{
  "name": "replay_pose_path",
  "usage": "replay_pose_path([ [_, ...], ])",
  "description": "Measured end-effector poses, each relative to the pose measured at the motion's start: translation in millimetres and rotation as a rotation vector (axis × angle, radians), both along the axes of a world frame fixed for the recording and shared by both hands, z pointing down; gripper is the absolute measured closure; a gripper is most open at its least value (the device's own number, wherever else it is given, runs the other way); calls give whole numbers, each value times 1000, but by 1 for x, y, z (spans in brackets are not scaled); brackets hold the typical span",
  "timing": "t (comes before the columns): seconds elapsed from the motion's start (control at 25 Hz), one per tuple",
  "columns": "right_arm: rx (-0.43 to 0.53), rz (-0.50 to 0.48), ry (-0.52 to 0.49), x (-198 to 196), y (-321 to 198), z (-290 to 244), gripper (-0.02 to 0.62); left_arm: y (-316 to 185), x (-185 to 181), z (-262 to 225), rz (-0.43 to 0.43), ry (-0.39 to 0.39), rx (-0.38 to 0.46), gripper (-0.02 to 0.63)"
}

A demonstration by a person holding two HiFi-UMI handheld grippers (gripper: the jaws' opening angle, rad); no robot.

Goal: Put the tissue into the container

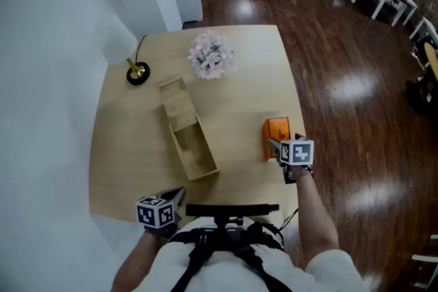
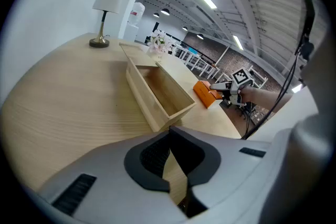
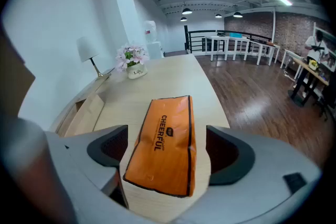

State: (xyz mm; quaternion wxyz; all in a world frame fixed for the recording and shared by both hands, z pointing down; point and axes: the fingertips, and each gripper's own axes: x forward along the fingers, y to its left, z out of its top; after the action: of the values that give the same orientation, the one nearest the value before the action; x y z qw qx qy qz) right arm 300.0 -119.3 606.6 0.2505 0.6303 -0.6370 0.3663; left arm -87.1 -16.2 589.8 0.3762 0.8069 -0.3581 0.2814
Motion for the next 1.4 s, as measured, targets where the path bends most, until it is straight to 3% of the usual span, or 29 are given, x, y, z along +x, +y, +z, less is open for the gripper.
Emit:
replay_pose_path([
  [0.28,-80,-26,57,-4,-9,32,130,-4,6,-9,-2,15,14,607],
  [0.48,-115,9,6,-3,-6,43,130,-10,10,-20,-6,34,33,607],
  [1.4,-35,-26,-24,-23,-1,-6,181,-17,14,-55,-34,142,90,607],
])
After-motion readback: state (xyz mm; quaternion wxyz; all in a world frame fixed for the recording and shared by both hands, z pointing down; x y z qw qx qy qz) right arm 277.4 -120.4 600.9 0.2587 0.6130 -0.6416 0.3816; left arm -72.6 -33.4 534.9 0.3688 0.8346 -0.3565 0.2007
